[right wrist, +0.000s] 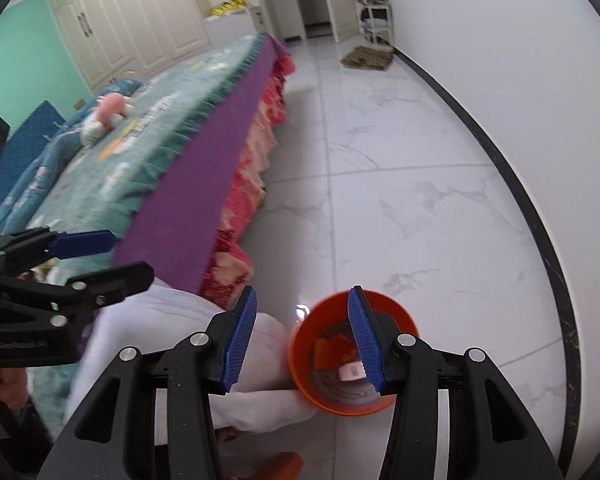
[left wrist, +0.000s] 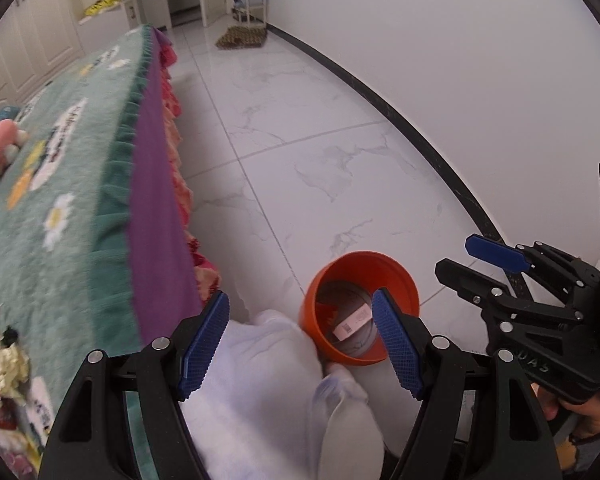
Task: Collect trash
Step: 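Move both open tools back over the bed toward the trash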
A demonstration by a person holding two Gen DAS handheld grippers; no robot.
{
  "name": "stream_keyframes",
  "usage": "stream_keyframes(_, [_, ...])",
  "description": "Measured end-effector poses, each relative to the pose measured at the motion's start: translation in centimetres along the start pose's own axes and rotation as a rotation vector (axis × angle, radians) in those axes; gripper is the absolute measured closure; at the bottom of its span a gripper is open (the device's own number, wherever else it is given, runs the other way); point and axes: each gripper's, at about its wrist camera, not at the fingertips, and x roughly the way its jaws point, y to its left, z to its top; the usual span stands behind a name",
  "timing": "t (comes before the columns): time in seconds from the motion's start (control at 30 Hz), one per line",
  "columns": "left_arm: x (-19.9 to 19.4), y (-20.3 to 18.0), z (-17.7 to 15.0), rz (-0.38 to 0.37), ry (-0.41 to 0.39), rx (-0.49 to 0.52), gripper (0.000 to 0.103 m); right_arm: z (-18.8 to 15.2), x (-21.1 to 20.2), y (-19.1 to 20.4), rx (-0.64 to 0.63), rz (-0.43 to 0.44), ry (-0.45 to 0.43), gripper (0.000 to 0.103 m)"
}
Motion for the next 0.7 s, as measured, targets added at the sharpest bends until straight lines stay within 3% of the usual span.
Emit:
stream_keyframes(0.13, [-3.1, 1.4, -1.0, 0.037, -0.058, -0.026, 0.017, 0.8, -1.9, 2.8, -0.031, 0.062, -0.036, 0.055])
stream_keyframes(0.4, [-8.8, 4.8, -4.3, 0.128, -0.139, -0.11, 0.016, 1.6, -4.5, 10.2, -0.135, 0.2, -0.076, 0.049])
stream_keyframes(0.7, [-14.1, 10.6, -9.5, 0.246, -0.2, -0.288, 0.016, 1.9, -5.6, 19.2, -0.285, 0.331, -0.084, 0.045])
